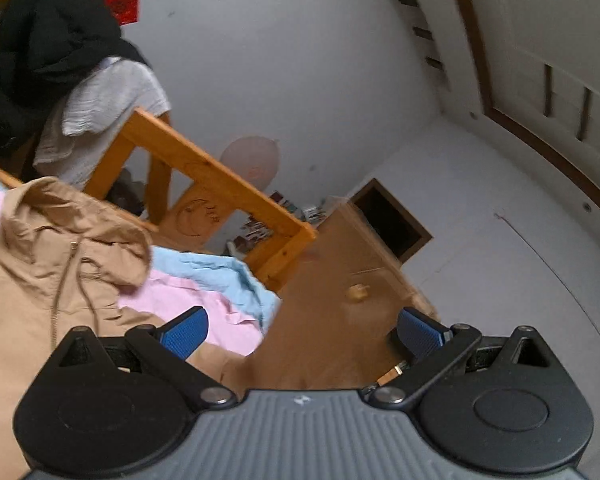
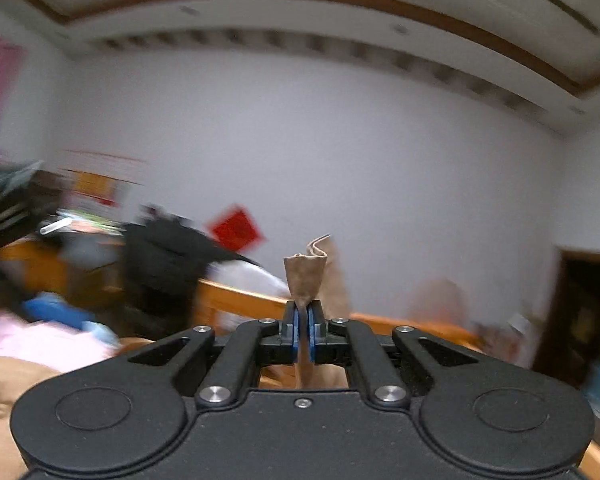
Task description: Fold large clothes
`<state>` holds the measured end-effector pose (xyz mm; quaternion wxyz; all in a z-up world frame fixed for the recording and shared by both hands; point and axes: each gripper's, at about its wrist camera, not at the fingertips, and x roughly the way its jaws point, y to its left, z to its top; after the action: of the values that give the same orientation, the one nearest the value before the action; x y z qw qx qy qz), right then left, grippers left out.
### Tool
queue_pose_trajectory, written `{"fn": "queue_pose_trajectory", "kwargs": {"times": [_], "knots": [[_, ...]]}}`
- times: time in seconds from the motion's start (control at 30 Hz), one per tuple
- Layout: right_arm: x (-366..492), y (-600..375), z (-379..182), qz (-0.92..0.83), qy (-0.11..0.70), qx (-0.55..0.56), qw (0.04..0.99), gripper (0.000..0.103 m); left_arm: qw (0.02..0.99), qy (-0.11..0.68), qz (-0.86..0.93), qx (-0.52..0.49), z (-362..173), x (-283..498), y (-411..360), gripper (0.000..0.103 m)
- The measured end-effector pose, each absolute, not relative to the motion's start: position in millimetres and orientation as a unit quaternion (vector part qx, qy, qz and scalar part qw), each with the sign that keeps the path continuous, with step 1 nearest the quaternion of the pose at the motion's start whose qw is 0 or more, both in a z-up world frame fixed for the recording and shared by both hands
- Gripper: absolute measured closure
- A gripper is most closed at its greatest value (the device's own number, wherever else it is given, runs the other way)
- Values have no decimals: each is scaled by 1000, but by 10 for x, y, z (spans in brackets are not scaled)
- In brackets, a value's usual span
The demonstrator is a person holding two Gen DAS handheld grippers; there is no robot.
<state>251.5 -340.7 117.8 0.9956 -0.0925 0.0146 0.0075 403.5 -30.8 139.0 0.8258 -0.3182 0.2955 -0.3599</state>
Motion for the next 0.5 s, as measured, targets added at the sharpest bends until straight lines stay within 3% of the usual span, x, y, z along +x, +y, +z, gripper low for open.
{"fn": "queue_pose_trajectory", "kwargs": {"times": [0.3,0.37,0.43,0.47,0.5], "knots": [[2437,-2756,338,151,7,-165,975,101,787,407,-266,-379,836,4290,131,1],[2346,-2679,188,172,10,-187,967,101,783,433,-226,-385,705,4353,184,7],[2281,-2640,35,189,12,-210,959,101,778,460,-199,-380,579,4423,197,31],[2184,-2594,-17,198,10,-222,955,101,777,472,-188,-372,538,4452,187,38],[2133,-2604,-91,209,7,-237,949,101,777,476,-188,-367,471,4450,169,56]]}}
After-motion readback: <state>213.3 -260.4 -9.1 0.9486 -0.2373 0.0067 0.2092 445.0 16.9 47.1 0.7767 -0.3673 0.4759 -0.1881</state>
